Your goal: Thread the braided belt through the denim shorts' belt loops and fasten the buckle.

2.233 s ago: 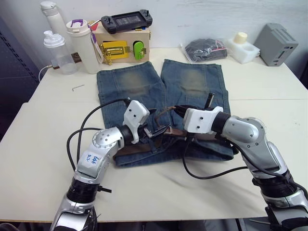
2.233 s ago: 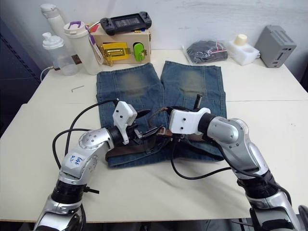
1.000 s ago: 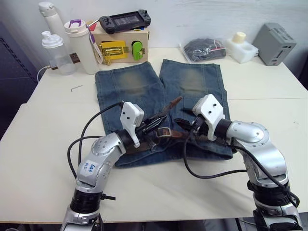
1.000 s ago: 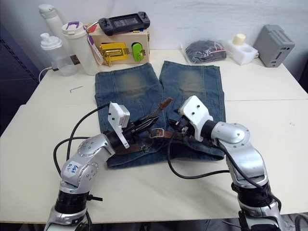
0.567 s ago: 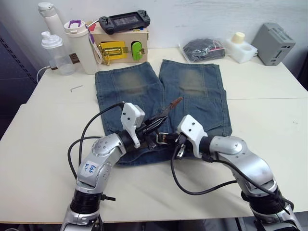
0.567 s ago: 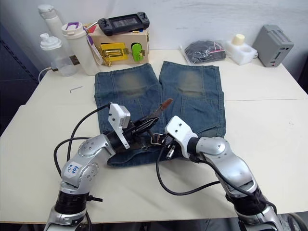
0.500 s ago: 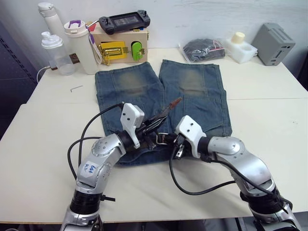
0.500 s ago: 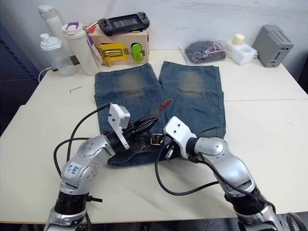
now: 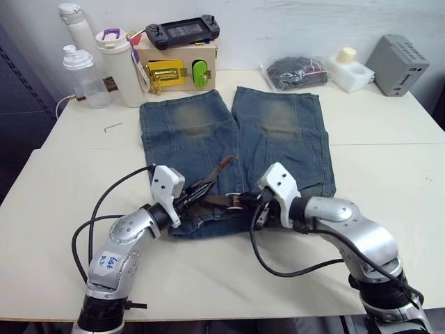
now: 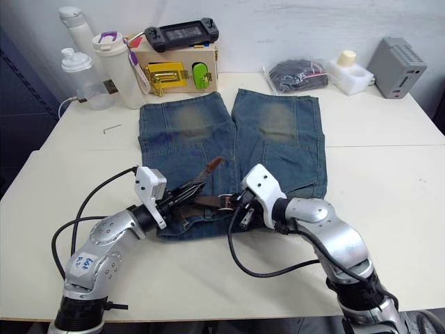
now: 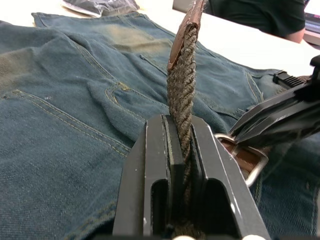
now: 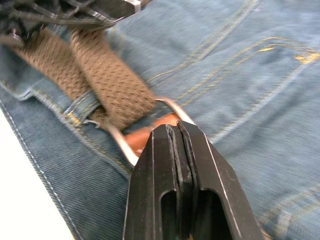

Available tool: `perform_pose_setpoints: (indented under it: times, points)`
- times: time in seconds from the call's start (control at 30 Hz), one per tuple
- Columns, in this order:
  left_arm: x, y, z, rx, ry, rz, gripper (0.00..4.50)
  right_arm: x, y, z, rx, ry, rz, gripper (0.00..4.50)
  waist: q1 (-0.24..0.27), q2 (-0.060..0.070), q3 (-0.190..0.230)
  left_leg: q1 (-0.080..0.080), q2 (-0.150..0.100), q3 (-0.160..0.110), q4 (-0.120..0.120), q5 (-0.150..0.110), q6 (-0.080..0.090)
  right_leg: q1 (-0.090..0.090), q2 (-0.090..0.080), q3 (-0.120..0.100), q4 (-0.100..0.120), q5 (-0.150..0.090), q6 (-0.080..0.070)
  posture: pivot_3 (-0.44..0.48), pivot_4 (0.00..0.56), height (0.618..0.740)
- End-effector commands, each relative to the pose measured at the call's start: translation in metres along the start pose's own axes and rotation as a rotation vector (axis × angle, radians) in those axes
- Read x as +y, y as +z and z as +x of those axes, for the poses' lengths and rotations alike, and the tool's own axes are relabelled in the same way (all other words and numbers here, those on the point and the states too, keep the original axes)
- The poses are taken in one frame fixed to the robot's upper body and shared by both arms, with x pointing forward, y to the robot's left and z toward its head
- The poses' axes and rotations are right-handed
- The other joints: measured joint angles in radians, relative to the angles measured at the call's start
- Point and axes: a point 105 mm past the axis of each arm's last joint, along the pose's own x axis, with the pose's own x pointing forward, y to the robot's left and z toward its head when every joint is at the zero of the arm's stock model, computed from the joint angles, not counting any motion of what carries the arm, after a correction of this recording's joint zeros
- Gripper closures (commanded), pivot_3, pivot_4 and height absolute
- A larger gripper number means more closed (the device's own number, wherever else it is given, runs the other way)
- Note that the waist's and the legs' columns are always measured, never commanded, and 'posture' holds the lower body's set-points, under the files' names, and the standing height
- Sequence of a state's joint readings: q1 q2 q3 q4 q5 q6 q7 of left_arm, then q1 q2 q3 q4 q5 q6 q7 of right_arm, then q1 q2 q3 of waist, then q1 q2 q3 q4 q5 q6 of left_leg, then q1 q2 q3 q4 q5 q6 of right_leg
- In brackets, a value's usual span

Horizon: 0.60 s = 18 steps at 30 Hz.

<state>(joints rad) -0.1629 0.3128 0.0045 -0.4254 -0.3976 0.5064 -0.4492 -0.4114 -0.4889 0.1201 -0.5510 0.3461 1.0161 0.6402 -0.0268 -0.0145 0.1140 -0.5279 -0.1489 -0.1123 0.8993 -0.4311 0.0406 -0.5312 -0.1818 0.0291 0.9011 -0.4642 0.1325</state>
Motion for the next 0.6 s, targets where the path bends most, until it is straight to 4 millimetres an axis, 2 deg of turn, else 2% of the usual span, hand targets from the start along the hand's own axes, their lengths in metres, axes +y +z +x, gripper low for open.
perform_pose_setpoints:
  times: [0.03, 0.2, 0.6]
  points:
    - [0.0, 0.017, -0.002, -0.07, 0.01, 0.042, 4.5, 0.001, 0.013, -0.005, -0.037, -0.003, -0.029, 4.44, -0.002, 0.0, 0.0, 0.0, 0.0, 0.0, 0.0, 0.0, 0.0, 0.0, 0.0, 0.0, 0.0, 0.0, 0.0, 0.0, 0.15, 0.645]
    - [-0.001, 0.018, -0.002, -0.075, 0.014, 0.038, 4.5, 0.004, 0.003, 0.006, 0.005, -0.012, -0.039, 4.44, -0.001, 0.0, 0.0, 0.0, 0.0, 0.001, -0.001, 0.0, 0.0, -0.001, 0.0, 0.0, 0.0, 0.0, 0.0, 0.0, 0.15, 0.645]
    - [-0.002, 0.019, 0.001, -0.077, 0.014, 0.048, 4.5, 0.024, 0.009, 0.022, 0.004, 0.047, -0.082, 4.44, -0.001, 0.0, 0.0, 0.0, 0.0, 0.001, -0.001, 0.0, 0.0, -0.001, 0.0, 0.0, 0.0, 0.0, 0.0, 0.0, 0.15, 0.645]
